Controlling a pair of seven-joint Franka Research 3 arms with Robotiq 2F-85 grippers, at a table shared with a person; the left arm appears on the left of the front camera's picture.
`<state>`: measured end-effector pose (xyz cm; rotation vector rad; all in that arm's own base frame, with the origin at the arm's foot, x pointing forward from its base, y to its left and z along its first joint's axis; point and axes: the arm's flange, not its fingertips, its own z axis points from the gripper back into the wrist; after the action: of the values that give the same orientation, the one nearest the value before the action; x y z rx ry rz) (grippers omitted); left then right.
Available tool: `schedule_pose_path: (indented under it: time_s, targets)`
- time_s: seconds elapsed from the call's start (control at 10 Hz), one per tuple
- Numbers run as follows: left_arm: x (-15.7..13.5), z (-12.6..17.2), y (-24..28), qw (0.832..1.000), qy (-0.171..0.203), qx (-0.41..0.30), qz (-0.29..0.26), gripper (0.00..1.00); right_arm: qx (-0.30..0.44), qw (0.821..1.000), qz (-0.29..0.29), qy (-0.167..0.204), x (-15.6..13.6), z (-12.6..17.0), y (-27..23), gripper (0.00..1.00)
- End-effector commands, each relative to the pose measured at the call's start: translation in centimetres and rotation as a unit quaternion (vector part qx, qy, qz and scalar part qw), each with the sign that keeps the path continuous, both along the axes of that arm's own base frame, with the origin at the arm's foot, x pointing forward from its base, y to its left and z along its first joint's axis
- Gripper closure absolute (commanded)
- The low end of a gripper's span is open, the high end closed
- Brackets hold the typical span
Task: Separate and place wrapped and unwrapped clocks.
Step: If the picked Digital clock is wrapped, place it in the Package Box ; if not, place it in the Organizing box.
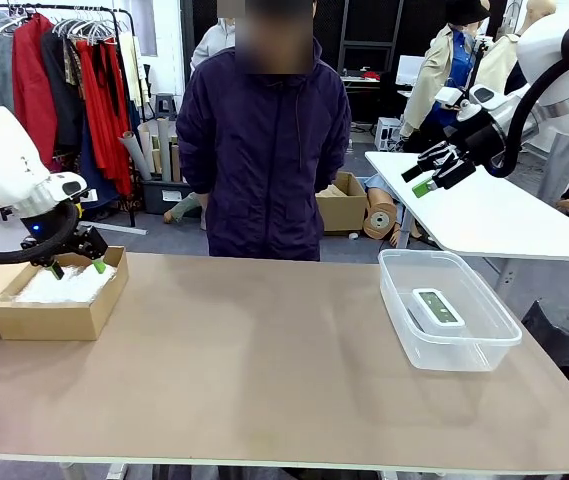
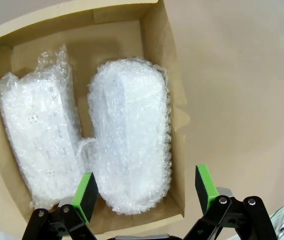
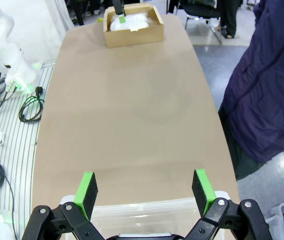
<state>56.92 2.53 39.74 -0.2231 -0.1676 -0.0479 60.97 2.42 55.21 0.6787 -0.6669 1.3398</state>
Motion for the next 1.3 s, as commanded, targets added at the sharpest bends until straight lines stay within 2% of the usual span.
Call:
schedule_pose_path:
  time_s: [0.0, 0.5, 0.7, 0.9, 1.0, 1.2]
  targets:
    - [0.1, 0.1, 0.2, 1.000, -0.005, -0.002, 0.003, 0.00, -0.001, 1.000, 0.002, -0.002, -0.2, 0.2, 0.1, 0.00]
    - [0.1, 0.1, 0.2, 1.000, -0.005, -0.002, 0.003, 0.00, -0.001, 1.000, 0.002, -0.002, -0.2, 0.2, 0.1, 0.00]
    - [0.0, 0.7, 0.0, 1.000, 0.018, -0.001, -0.014, 0.00, -0.001, 1.000, 0.002, -0.002, -0.2, 0.2, 0.1, 0.00]
    - [0.5, 3.7, 0.7, 0.995, 0.062, -0.032, -0.075, 0.00, -0.001, 1.000, 0.002, -0.002, -0.2, 0.2, 0.1, 0.00]
    - [0.7, 5.1, 0.9, 0.987, 0.080, -0.056, -0.128, 0.00, -0.001, 1.000, 0.002, -0.002, -0.2, 0.2, 0.1, 0.00]
    - [1.0, 7.9, 0.9, 0.967, 0.088, -0.086, -0.223, 0.00, -0.001, 1.000, 0.002, -0.002, -0.2, 0.2, 0.1, 0.00]
